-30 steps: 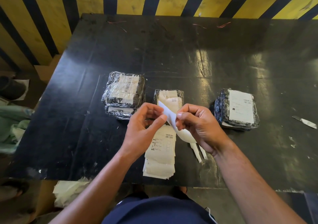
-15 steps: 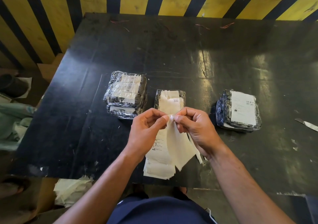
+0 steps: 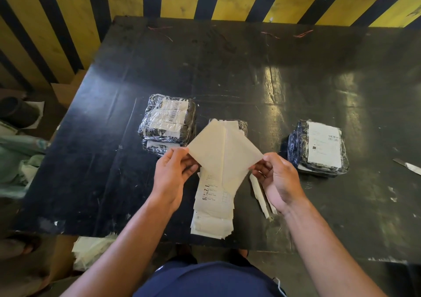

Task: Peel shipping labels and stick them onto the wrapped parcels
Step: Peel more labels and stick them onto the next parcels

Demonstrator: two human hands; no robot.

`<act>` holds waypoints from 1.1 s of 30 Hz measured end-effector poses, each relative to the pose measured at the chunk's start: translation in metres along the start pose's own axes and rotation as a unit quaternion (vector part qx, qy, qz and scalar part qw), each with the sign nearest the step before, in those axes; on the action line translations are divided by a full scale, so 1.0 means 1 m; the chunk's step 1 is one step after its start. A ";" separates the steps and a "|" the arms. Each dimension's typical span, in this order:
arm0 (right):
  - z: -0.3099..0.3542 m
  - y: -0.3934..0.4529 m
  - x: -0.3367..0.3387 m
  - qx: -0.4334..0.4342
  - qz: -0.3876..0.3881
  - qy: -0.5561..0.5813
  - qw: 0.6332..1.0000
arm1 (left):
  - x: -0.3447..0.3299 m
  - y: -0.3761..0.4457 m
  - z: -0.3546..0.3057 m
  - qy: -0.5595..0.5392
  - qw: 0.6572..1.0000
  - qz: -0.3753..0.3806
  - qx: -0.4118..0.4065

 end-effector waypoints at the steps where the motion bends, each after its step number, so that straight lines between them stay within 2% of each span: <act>1: 0.000 0.002 0.005 -0.009 -0.012 0.019 1.000 | 0.003 0.002 -0.001 -0.010 1.000 -0.011 0.002; 11: 0.004 0.011 0.055 -0.044 -0.123 0.124 0.984 | 0.021 0.016 -0.012 -0.053 0.994 -0.090 -0.028; 17: 0.028 0.022 0.090 0.032 -0.154 0.141 0.977 | 0.026 0.022 -0.018 -0.050 0.995 -0.079 -0.036; 19: 0.035 0.022 0.098 0.075 -0.153 0.067 0.983 | 0.028 0.021 -0.016 -0.026 0.997 -0.067 -0.036; 22: 0.034 0.023 0.107 0.132 -0.153 -0.115 0.973 | 0.028 0.022 -0.006 -0.002 0.998 -0.054 -0.023; 24: 0.024 0.025 0.108 0.136 -0.150 -0.239 0.950 | 0.026 0.021 0.001 0.008 0.999 -0.045 -0.012; 26: 0.005 0.032 0.110 0.103 -0.149 -0.329 0.927 | 0.021 0.018 0.010 0.020 0.999 -0.035 0.000; 33: -0.076 0.072 0.125 0.009 -0.185 -0.419 0.889 | 0.004 0.007 0.034 0.037 0.998 -0.029 0.038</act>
Point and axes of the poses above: each hand's wrist, its own y-axis towards the middle knuckle, its own x-axis out of the back of the hand, z = x × y, the point moved 2 cm from there along y, towards the middle knuckle, and after that the axes turned 2 degrees about -x, right-handed, at the moved point
